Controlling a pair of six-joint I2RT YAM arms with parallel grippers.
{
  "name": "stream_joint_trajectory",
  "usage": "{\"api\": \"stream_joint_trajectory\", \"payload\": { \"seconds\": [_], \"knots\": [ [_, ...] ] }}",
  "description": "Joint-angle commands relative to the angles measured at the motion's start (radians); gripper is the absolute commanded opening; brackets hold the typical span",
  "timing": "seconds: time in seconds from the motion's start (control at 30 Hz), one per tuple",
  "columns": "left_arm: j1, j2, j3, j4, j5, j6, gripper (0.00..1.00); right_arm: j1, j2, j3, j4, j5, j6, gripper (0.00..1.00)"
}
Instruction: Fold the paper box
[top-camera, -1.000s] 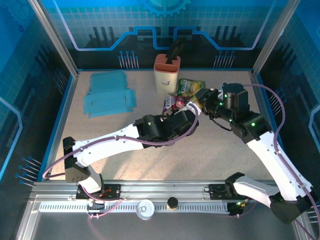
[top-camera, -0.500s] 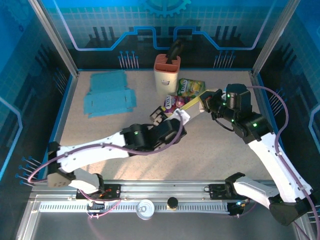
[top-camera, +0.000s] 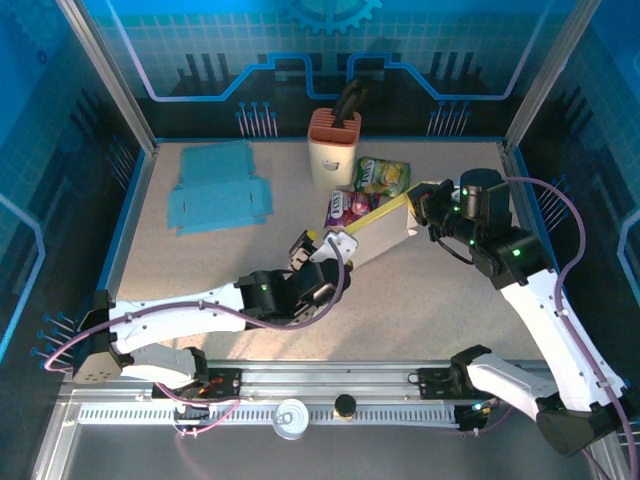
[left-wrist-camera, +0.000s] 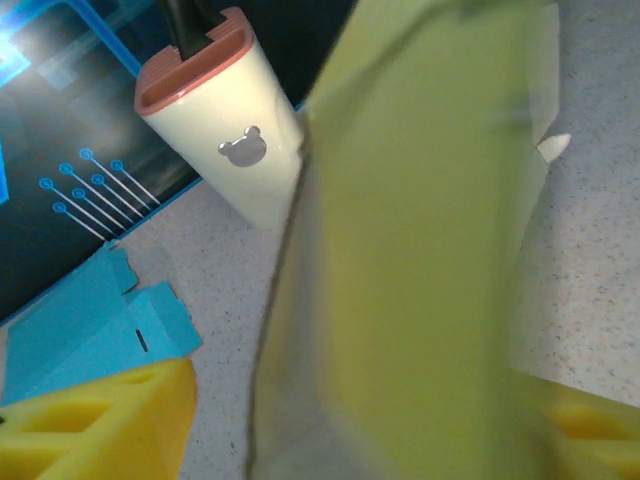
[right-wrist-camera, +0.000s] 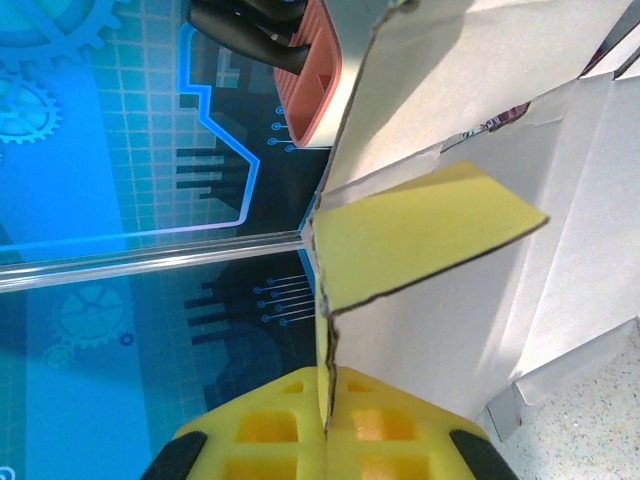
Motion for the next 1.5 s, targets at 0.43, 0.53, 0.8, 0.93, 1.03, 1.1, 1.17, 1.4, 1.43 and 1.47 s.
{"api": "stream_joint_trajectory", "payload": {
  "seconds": [0.43, 0.53, 0.8, 0.93, 1.03, 1.1, 1.17, 1.4, 1.43, 1.47],
  "knots": [
    [0.051, 0.039, 0.114, -0.201, 0.176, -0.275, 0.00, -0.058, -0.030, -0.129, 0.112, -0.131, -0.176, 0.73],
    [0.075, 0.050, 0.115, -0.214, 0.231, -0.311, 0.00, -0.033, -0.052, -0.147, 0.088, -0.100, -0.189, 0.77],
    [0.105, 0.088, 0.160, -0.252, 0.292, -0.343, 0.00, 0.069, -0.059, -0.168, 0.119, 0.013, -0.190, 0.76],
    [0.105, 0.076, 0.157, -0.242, 0.286, -0.324, 0.00, 0.097, -0.032, -0.127, 0.133, 0.027, -0.184, 0.76],
    [0.105, 0.074, 0.162, -0.246, 0.286, -0.317, 0.00, 0.117, 0.008, -0.119, 0.174, 0.007, -0.160, 0.71],
    [0.105, 0.074, 0.162, -0.246, 0.288, -0.314, 0.00, 0.131, 0.031, -0.127, 0.217, -0.002, -0.139, 0.63],
    [0.105, 0.072, 0.161, -0.247, 0.286, -0.314, 0.00, 0.136, 0.051, -0.125, 0.238, -0.012, -0.126, 0.59],
    [0.105, 0.072, 0.166, -0.244, 0.293, -0.305, 0.00, 0.137, 0.088, -0.114, 0.272, -0.021, -0.104, 0.37],
    [0.105, 0.072, 0.165, -0.243, 0.292, -0.303, 0.00, 0.136, 0.090, -0.116, 0.276, -0.023, -0.101, 0.33],
    [0.105, 0.072, 0.166, -0.243, 0.292, -0.302, 0.00, 0.135, 0.091, -0.119, 0.280, -0.023, -0.096, 0.30]
  ]
}}
